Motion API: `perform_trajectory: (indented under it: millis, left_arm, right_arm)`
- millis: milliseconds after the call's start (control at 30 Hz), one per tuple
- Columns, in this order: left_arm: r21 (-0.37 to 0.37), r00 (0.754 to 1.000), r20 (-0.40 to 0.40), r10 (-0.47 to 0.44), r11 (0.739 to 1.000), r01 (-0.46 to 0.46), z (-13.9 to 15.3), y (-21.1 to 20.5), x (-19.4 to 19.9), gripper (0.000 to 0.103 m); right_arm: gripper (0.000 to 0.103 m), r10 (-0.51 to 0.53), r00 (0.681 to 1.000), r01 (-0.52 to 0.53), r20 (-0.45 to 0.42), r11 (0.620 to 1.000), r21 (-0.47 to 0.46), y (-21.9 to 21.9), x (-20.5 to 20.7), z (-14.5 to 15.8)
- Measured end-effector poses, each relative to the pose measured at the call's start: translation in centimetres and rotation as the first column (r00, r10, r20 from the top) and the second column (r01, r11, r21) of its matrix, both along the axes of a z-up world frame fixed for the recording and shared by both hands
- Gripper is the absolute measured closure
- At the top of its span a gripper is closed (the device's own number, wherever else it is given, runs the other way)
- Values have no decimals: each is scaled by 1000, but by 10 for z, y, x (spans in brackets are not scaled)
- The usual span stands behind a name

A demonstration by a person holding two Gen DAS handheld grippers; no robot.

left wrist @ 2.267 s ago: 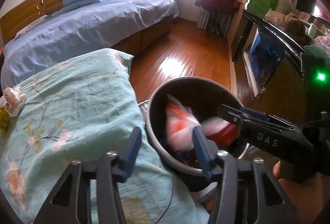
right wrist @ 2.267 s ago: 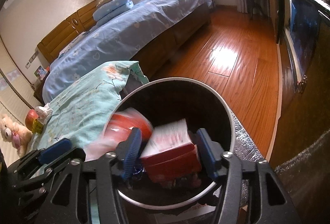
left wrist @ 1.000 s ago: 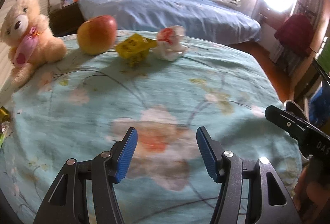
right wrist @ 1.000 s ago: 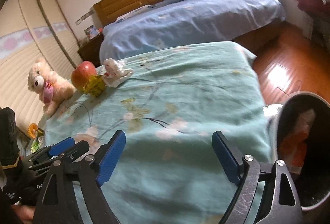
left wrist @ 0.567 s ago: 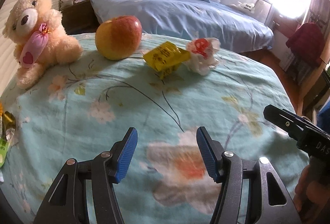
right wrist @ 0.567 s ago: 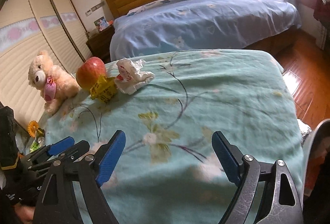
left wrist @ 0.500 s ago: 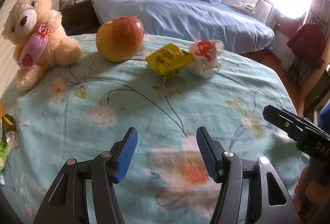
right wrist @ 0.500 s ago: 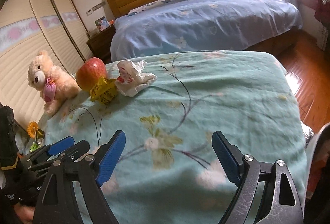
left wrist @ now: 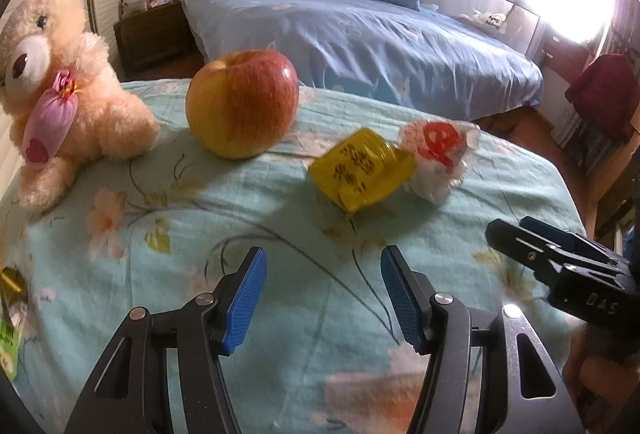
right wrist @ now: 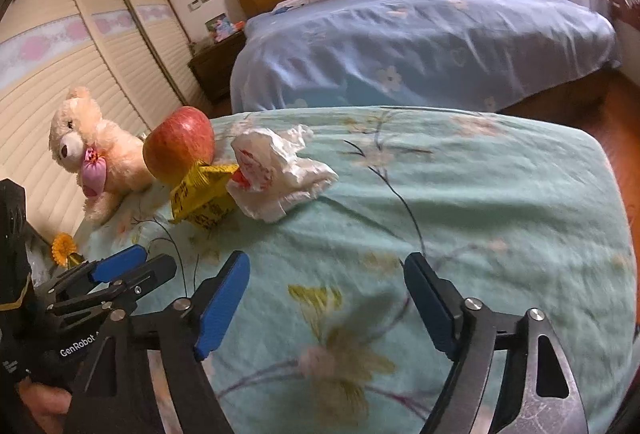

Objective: Collect trash
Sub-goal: 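Move both open grippers back over the bed toward the remaining trash, then grasp the yellow snack bag with the left gripper while the right grasps the white crumpled bag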

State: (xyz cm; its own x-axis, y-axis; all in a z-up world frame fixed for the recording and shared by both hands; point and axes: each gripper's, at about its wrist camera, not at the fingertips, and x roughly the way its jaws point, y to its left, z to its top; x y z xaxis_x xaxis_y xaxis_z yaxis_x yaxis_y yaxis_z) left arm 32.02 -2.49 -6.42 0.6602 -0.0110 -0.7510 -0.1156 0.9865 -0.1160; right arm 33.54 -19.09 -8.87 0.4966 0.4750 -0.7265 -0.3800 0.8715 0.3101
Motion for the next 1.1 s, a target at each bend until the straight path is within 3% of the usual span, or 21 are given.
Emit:
perform_trajectory:
  millis: [567,600,633,700,733,800,900,1100]
  left_arm:
    - [3,998,-15,-64,998,65,-17,3,48,47]
    - [-1,998,-14,-66,998,66,-18,3,48,52]
    - [-13,997,-18,-74,997,73,-20,4,51,63]
    - [-30,996,-29,-86,996,85,-23,3,55,82]
    - [-34,995,-33,-92,995,91,-24,3,57,88]
    - [-31,994,-31,-102,994,101,-25,1,59,96]
    - [-20,994,-17,-111,994,110,-24,-2,57,101]
    - [-15,995,7,-99,995,99,-20,-2,45,103]
  right_arm:
    - [44,108,994,-108,-8,994,-12,31,42,-7]
    - [46,115,993,-115,-10,993,-10,33,44,-7]
    - [51,121,993,-121,-12,993,-11,34,45,-8]
    - [65,128,992,-128,-16,992,-10,36,48,-9]
    - [76,132,991,-132,-22,991,-10,37,49,-10]
    - [86,129,991,-129,-25,992,-10,37,51,-11]
    - [102,126,991,-126,-40,992,2,35,53,-13]
    - [103,117,992,-117,-45,993,14,30,47,-13]
